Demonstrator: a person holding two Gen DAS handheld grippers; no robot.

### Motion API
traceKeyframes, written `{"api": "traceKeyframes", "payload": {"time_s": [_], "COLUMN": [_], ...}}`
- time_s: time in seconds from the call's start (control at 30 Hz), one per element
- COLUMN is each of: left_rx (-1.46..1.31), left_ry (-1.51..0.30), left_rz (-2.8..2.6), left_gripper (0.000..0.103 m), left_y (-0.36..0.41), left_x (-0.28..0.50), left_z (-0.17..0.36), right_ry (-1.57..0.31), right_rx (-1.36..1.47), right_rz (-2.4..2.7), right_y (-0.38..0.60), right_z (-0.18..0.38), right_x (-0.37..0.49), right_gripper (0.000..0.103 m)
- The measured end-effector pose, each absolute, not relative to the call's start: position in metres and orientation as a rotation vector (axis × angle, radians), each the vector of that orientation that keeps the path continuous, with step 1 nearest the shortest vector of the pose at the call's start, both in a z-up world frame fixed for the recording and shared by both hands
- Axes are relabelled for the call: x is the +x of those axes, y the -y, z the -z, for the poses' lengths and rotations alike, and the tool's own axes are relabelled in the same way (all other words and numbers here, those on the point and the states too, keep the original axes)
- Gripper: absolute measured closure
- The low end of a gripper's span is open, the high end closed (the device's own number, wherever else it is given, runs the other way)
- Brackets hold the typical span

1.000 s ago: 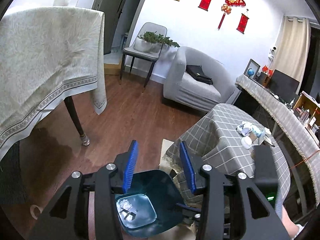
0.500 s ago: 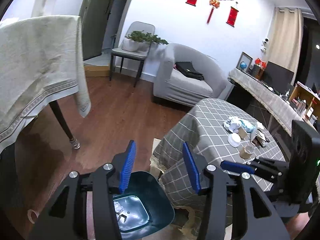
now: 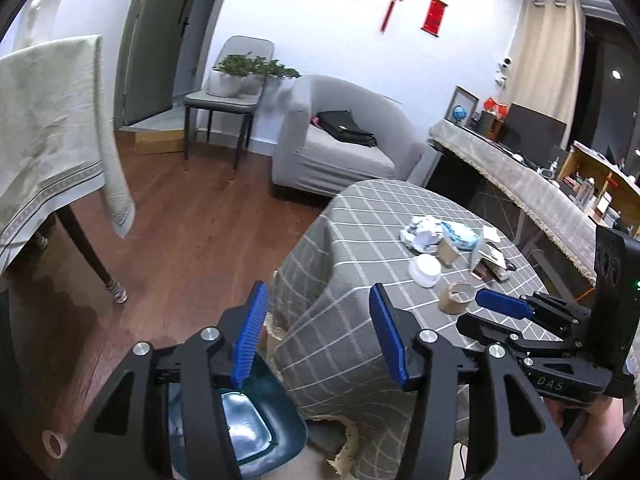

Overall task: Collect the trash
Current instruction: 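Grasp the white plastic lid with the left tool while the right tool grasps the cardboard tape core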

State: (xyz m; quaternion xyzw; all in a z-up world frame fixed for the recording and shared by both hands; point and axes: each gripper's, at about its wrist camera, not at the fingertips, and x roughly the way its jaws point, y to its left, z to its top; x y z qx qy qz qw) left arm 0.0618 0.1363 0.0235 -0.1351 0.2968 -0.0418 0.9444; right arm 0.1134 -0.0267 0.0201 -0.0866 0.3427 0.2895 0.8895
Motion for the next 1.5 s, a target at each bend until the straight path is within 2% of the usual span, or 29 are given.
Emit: {"api": "traceKeyframes", "payload": {"time_s": [0.07, 0.3, 0.43, 0.8, 0.97, 1.07, 1.5], "left_rx": [-0.260, -0.197, -0.188, -0.206, -0.204, -0.187, -0.113], "left_ry": [-0.601, -0.603, -0.612, -0.610, -0.622, -0.636, -0.697], "left_rz": [0.097, 0.137, 0.172, 0.239, 0.263, 0.284, 0.302], "left_gripper": [0.048, 0.052, 0.061, 0.061, 0.061, 0.061, 0.061], "left_y": [-0.129, -0.103, -0.093, -0.073, -0.065, -0.055, -0.019], "left_x": [0.065, 0.083, 0.094, 0.126, 0.141, 0.150, 0.173], "left_z": [-0.025, -0.022, -0.019, -0.017, -0.018, -0.016, 0.004], "right_ry": [-0.707, -0.741, -0.784, -0.870, -0.893, -0.896, -0.849], "right_rx": [-0.180, -0.165, -0.163, -0.134, -0.153, -0.188, -0.148], "right_rz": [-0.573, -0.510, -0.499, -0.510, -0.502, -0.506, -0.490], "right_y": [0.035, 0.061, 0.062, 0.054, 0.051, 0.054, 0.109], "right_z": [-0.018, -0.008, 0.001, 0.013, 0.010, 0.010, -0.008], "right_x": [0.115, 0.133, 0.145, 0.178, 0.189, 0.192, 0.198], "right_gripper": [0.042, 0.036, 0.034, 0.030, 0.030, 0.039, 0.039]}}
